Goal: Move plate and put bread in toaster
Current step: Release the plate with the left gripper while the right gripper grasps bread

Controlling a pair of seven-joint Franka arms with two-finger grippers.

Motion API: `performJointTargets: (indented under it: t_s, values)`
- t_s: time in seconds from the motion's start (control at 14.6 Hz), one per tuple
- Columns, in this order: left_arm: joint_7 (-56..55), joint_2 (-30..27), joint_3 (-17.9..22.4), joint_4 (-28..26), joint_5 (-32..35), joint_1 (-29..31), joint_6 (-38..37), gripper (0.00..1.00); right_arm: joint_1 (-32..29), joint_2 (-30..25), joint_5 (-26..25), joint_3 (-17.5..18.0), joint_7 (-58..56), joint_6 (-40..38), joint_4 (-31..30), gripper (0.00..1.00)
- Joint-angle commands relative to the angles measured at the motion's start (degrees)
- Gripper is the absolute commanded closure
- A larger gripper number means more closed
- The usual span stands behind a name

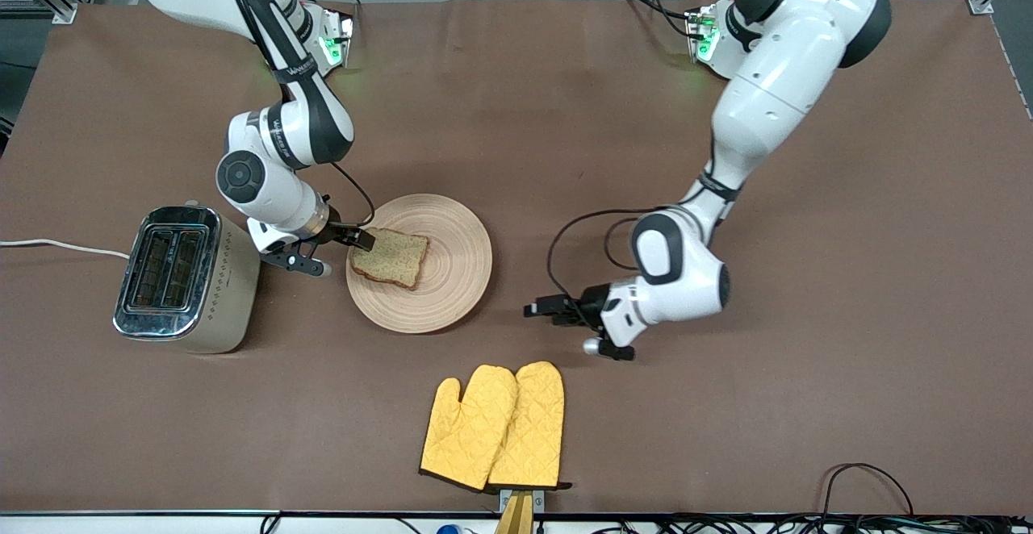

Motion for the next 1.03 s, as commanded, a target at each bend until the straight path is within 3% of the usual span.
performJointTargets:
  t_s: [0.0,0.34,0.55,0.69,0.96]
  values:
    - [0.32,-4.80,-0.22,-3.32,8.41,6.45,-7.35,0.00,2.20,0.06,0.97,-0.56,1.75,2.76,-1.94,0.01]
    - [1.46,-9.28,-0.84,-3.06,25.98,16.39,-17.99,0.00,2.03,0.33,0.88,-0.65,2.55,3.02,-1.94,0.44]
    - [0.67,-14.02,-0.66,-3.06,38.20,17.28,-18.44,0.00,1.76,0.68,0.88,-0.56,2.55,3.02,-1.85,0.54]
    - [0.58,-17.36,-0.31,-2.97,46.28,17.37,-19.23,0.00,1.67,0.86,0.88,-0.65,2.46,3.29,-1.85,0.55]
    - [-2.66,-24.04,-0.22,-2.71,54.05,20.61,-25.10,0.00,1.67,1.30,0.88,-0.56,2.37,3.90,-1.94,0.55]
